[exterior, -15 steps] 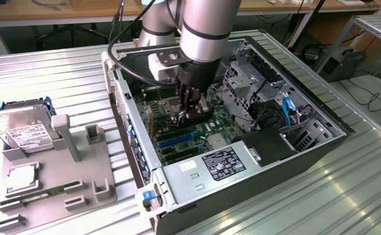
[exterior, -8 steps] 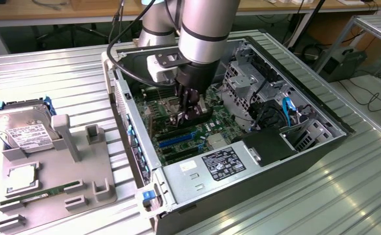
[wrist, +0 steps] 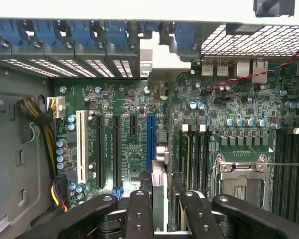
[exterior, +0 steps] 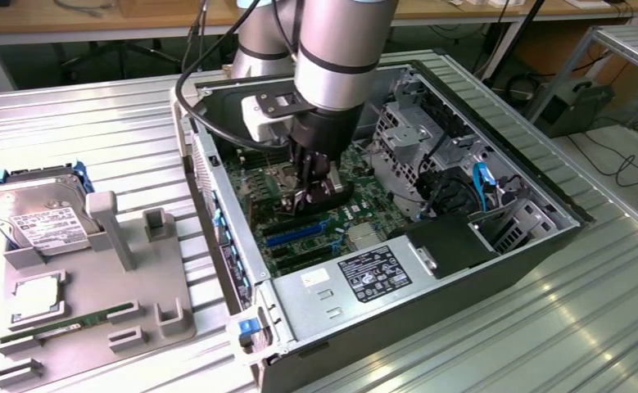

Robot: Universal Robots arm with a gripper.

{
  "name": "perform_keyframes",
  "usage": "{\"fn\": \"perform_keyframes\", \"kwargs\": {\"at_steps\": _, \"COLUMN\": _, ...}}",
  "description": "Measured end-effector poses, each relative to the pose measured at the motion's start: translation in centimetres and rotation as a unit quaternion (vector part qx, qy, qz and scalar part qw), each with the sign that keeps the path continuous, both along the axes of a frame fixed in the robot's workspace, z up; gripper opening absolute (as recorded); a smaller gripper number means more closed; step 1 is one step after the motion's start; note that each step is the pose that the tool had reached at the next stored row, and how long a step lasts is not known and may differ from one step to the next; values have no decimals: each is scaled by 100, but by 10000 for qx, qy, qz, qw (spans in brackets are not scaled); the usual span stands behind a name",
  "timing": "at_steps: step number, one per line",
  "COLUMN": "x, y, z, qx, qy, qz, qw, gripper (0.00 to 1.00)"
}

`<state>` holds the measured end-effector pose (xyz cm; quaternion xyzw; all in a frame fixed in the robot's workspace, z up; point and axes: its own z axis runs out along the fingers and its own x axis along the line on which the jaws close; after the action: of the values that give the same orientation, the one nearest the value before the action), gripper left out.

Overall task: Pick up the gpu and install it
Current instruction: 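Insert the gpu into the slot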

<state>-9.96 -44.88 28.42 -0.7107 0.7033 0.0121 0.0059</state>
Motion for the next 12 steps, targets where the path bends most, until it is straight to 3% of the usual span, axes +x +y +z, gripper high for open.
{"fn": "perform_keyframes", "kwargs": {"at_steps": 12, "x": -85, "y": -29, "z": -20, "qx": 0, "qy": 0, "qz": 0, "qw": 10000, "gripper": 26}}
